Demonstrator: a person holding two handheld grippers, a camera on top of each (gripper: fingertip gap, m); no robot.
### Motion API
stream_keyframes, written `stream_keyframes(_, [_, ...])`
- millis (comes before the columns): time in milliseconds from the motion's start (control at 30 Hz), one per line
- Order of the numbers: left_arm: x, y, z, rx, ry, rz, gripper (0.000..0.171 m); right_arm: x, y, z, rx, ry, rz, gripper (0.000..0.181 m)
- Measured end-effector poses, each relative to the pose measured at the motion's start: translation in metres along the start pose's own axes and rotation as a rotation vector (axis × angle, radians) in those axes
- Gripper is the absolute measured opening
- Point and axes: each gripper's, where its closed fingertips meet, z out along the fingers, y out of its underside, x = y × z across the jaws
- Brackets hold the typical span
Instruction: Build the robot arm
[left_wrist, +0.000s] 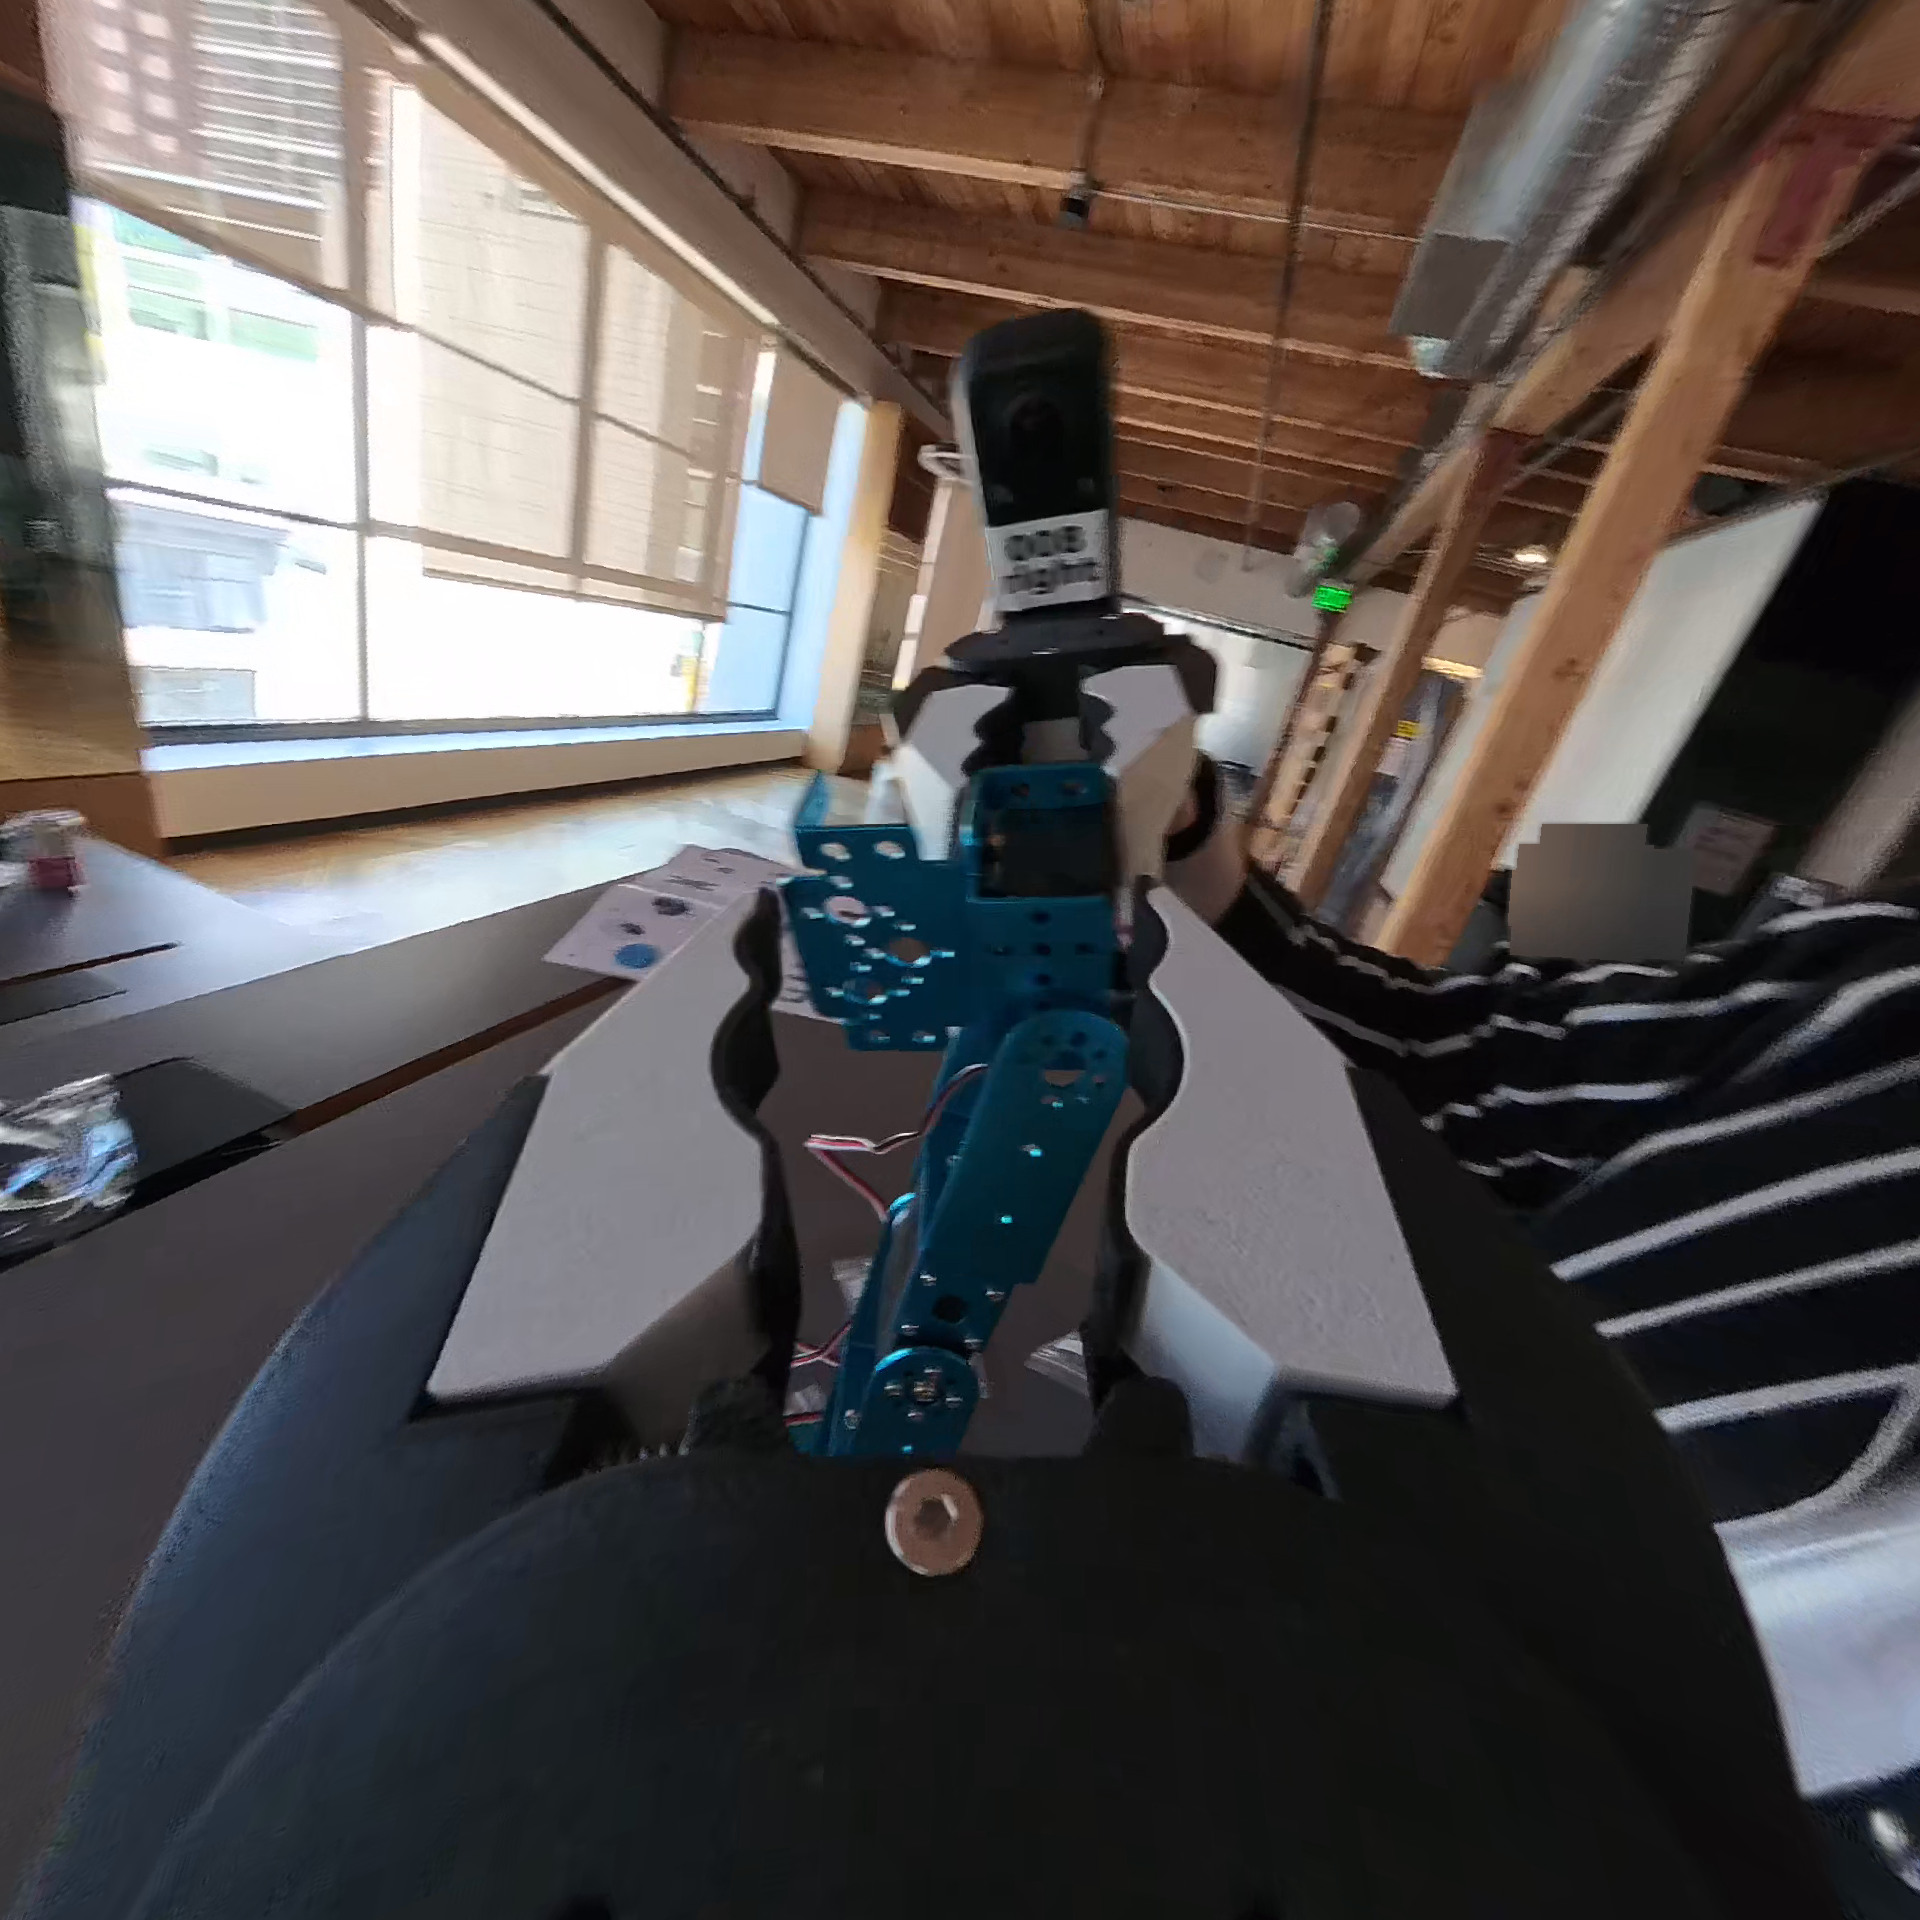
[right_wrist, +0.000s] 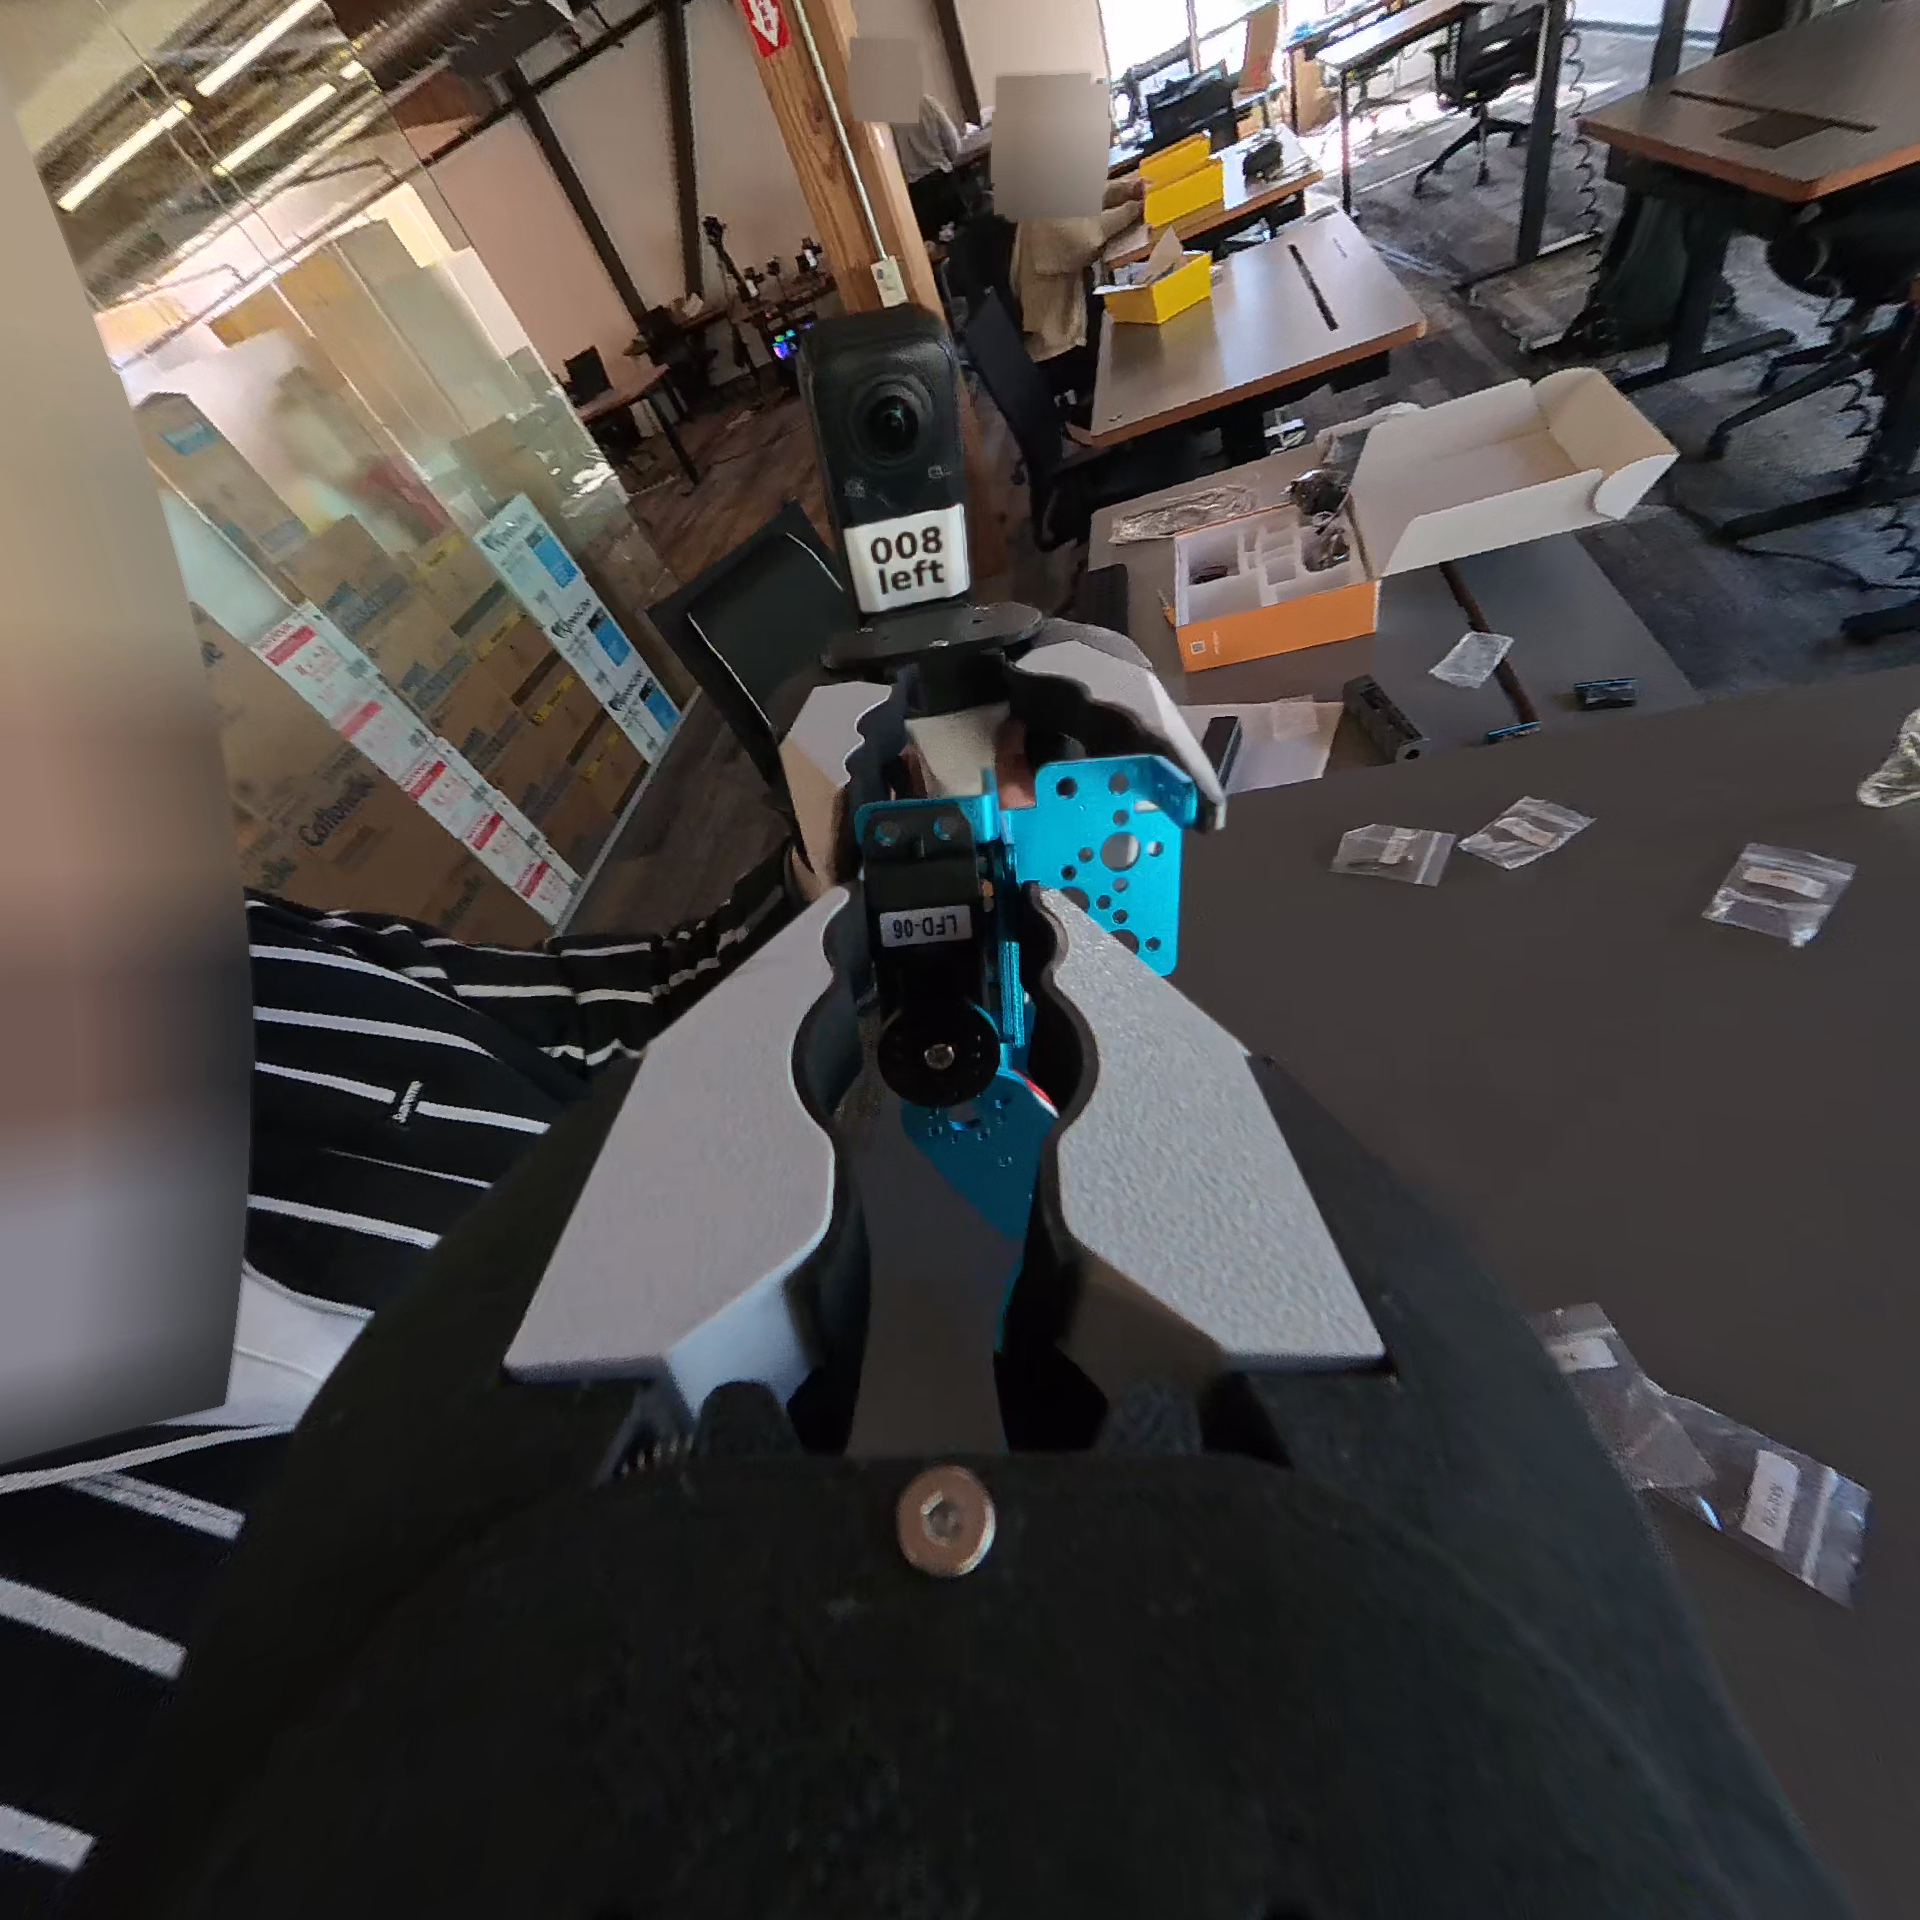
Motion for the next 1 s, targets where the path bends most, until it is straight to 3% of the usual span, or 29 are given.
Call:
stream_keyframes(233, [-0.003, 0.006, -0.002, -0.021, -0.003, -0.051, 0.066, 0.002, 0.002, 0.001, 0.056, -0.018, 0.024, 0.026])
stream_keyframes(500, [0.0, 0.011, -0.001, -0.026, 0.067, -0.169, 0.051, 0.007, -0.002, -0.001, 0.198, 0.0, 0.049, 0.027])
stream_keyframes(633, [0.008, 0.006, -0.003, 0.011, 0.096, -0.107, 0.024, 0.009, -0.002, -0.002, 0.249, -0.001, 0.071, 0.026])
stream_keyframes(767, [0.011, 0.001, -0.004, 0.042, 0.073, -0.036, 0.026, 0.008, -0.003, -0.003, 0.251, -0.065, 0.095, 0.026])
stream_keyframes(833, [0.013, -0.005, -0.005, 0.076, 0.084, -0.052, 0.04, 0.007, -0.003, -0.002, 0.231, -0.078, 0.081, 0.026])
stream_keyframes(933, [0.017, -0.002, -0.006, 0.04, 0.098, -0.038, 0.024, 0.003, -0.002, -0.002, 0.202, -0.08, 0.036, 0.026])
stream_keyframes(1000, [0.02, -0.001, -0.006, 0.031, 0.096, -0.008, 0.023, -0.001, -0.003, -0.002, 0.191, -0.073, -0.013, 0.027])
